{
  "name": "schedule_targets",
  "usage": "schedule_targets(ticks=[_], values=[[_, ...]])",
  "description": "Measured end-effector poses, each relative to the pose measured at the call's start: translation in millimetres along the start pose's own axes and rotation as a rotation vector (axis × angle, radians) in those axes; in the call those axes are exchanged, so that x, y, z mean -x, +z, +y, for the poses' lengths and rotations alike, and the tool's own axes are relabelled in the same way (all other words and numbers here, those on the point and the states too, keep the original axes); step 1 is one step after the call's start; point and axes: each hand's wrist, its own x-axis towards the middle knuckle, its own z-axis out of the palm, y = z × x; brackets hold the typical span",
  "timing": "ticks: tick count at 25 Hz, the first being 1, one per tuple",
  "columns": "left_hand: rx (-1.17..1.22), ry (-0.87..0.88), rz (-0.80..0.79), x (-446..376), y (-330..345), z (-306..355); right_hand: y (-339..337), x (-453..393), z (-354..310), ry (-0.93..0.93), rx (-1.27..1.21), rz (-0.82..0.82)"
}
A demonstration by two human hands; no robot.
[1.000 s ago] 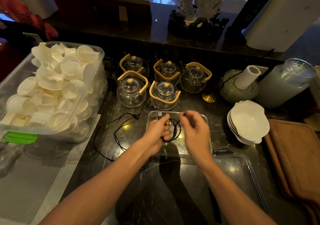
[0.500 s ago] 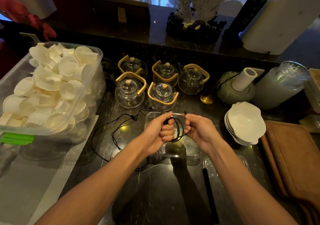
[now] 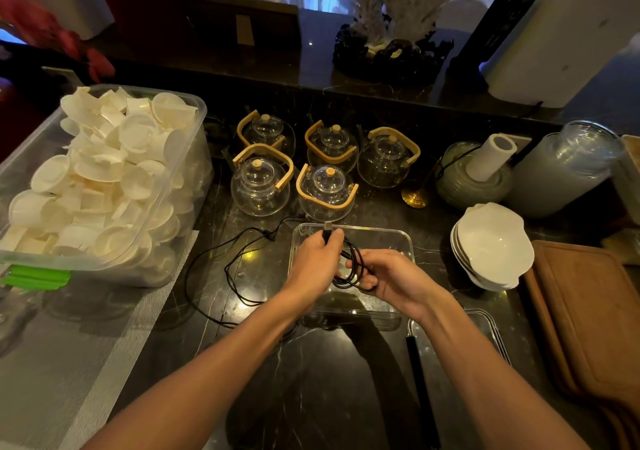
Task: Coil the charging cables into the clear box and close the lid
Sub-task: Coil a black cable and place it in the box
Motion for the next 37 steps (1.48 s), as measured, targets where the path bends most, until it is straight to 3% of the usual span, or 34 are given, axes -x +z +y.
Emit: schedule_targets(ticks=[3, 7, 10, 13, 19, 22, 24, 28, 32, 35, 37], values=[[-0.009, 0.052, 0.005, 3.7, 2.1, -2.0, -7.6, 1.3, 1.9, 0.017, -0.071, -0.079], [0.154, 0.026, -0.020, 1.4, 4.5, -4.1, -7.4, 1.1, 3.3, -0.028, -0.087, -0.128], [0.279, -0.075, -0.162, -2.1, 3.2, -4.3, -2.9, 1.6, 5.0, -0.093, -0.133, -0.131], [0.153, -0.061, -0.144, -6.4, 0.6, -5.6, 2.4, -0.8, 8.8, -0.145, -0.116, -0.101], [0.052, 0.021, -0.144, -4.6, -2.5, -0.3, 16.4, -5.9, 17.6, -0.522, 0.831, 0.452], [0.089, 0.020, -0.167, -5.9, -1.6, 1.3, 15.9, -4.0, 22.4, -0.779, 1.119, 0.517], [0.120, 0.011, -0.189, -7.9, -1.7, -0.6, 18.5, -2.2, 21.1, -0.875, 0.984, 0.566], [0.182, -0.045, -0.209, -10.0, -5.7, -9.2, 28.0, 8.2, -1.0, -0.680, 0.271, 0.568], [0.252, -0.075, -0.275, -10.2, -10.9, -1.0, 21.9, 16.6, -20.1, -0.560, 0.012, 0.470], [0.375, -0.124, -0.337, -6.1, -11.2, 9.9, 13.1, 10.3, -24.0, -0.328, -0.147, 0.425], [0.416, -0.164, -0.379, -4.9, -8.3, 14.5, 7.5, 5.2, -23.2, -0.175, -0.124, 0.412]])
